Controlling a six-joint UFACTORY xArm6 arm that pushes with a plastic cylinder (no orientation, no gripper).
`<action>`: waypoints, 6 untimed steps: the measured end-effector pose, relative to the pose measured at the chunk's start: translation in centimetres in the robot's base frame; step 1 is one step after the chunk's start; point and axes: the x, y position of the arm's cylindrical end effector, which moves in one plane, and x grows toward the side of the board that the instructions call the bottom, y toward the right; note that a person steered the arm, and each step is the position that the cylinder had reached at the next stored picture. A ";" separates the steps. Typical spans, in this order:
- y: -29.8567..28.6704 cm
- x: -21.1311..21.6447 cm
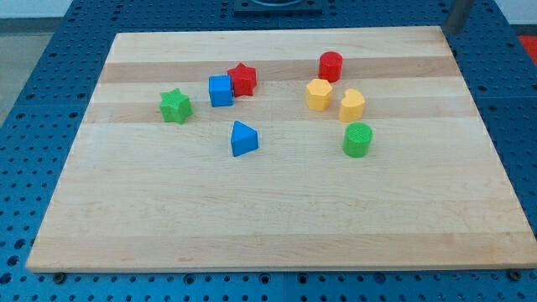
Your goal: Move your arm to the right side of the red circle
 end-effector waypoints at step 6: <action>-11.8 6.4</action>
